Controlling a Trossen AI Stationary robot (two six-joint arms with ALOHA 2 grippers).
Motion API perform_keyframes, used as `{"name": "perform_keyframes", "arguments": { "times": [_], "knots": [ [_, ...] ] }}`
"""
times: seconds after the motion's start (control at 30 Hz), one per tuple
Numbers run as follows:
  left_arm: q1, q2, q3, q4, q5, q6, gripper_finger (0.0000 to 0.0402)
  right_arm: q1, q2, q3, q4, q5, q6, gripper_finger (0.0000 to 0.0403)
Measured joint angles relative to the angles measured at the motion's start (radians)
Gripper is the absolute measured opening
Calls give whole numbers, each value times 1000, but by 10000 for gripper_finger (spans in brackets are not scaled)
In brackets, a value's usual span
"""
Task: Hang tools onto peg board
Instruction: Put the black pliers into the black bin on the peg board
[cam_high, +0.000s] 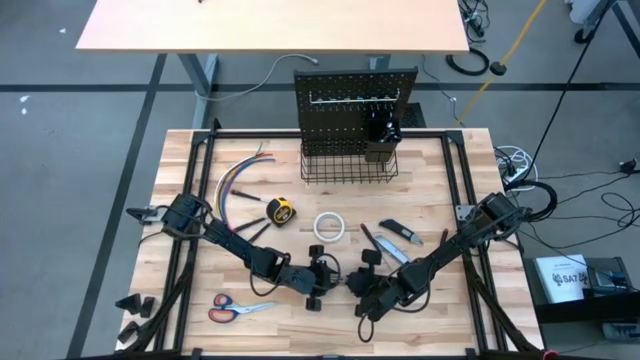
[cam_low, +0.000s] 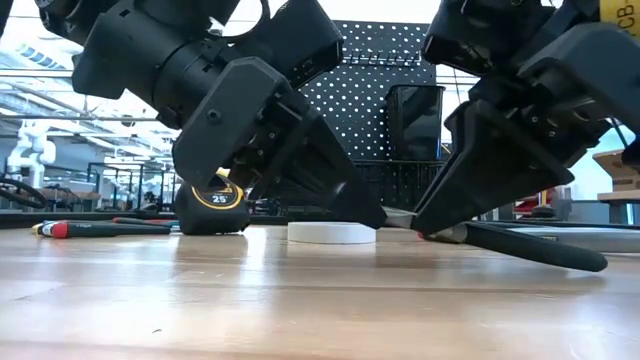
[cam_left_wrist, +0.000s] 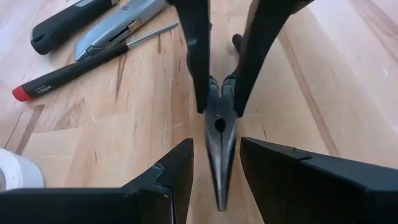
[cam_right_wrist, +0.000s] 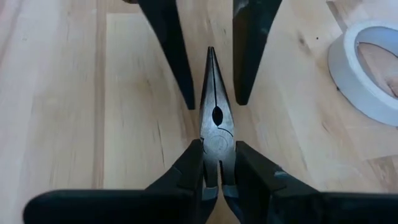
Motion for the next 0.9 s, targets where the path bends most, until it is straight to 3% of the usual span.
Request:
{"name": "perform_keyframes", "arguments": {
  "times": [0.67, 0.9],
  "knots": [
    [0, 0, 0, 0, 1, 2, 138, 0, -2, 2, 40, 0, -24, 56],
    [-1, 0, 0, 0, 7, 50, 79, -1, -3, 2, 38, 1, -25, 56]
  ]
}}
